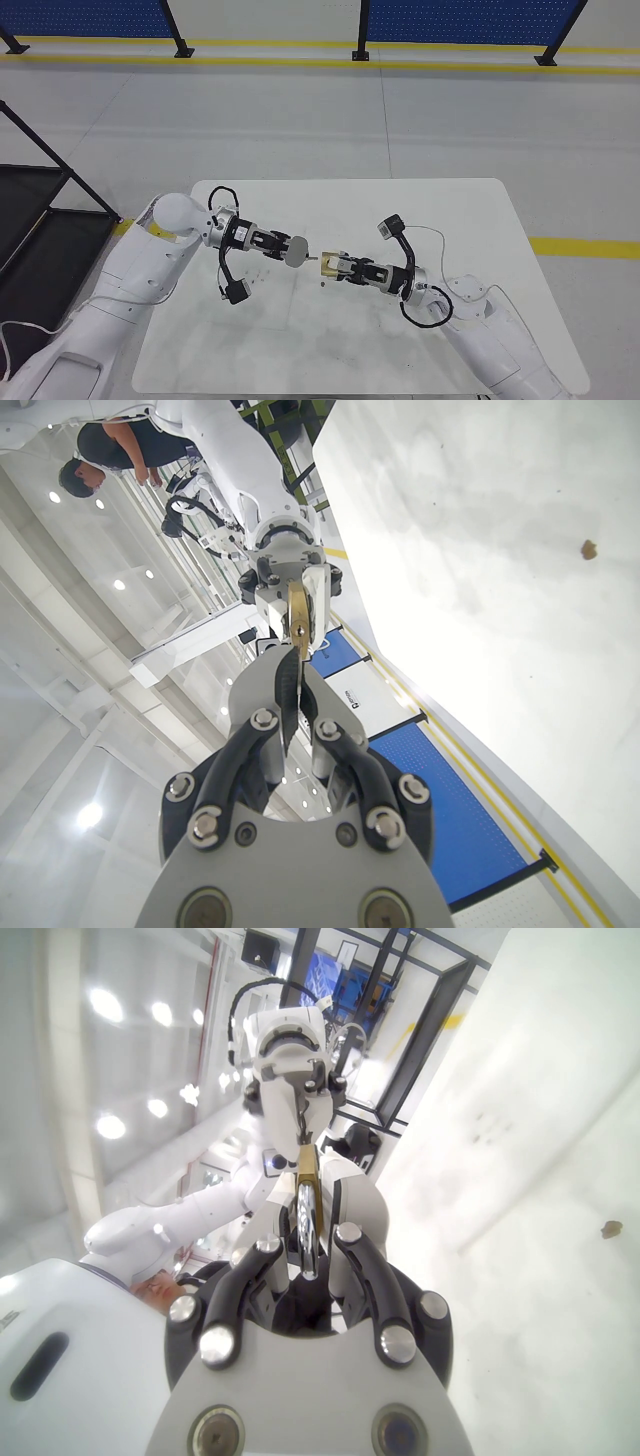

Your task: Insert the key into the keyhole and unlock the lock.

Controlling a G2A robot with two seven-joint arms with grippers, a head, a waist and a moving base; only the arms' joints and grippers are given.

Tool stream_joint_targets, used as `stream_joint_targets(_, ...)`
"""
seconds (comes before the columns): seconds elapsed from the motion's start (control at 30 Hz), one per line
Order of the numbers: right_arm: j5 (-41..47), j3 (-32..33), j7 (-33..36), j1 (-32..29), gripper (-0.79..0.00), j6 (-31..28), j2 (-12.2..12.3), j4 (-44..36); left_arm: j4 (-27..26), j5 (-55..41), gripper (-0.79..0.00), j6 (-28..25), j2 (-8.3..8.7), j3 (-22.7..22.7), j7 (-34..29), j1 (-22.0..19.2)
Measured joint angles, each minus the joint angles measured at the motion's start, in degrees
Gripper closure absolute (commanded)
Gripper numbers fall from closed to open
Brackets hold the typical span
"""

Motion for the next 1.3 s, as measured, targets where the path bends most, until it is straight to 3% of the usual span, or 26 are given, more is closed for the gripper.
stream_joint_targets(1.3,2.93,0.29,2.48,1.36,0.0,-0.84,-1.39,2.88,2.11,-3.65,0.0,0.54,0.24,3.22,0.94,-1.98)
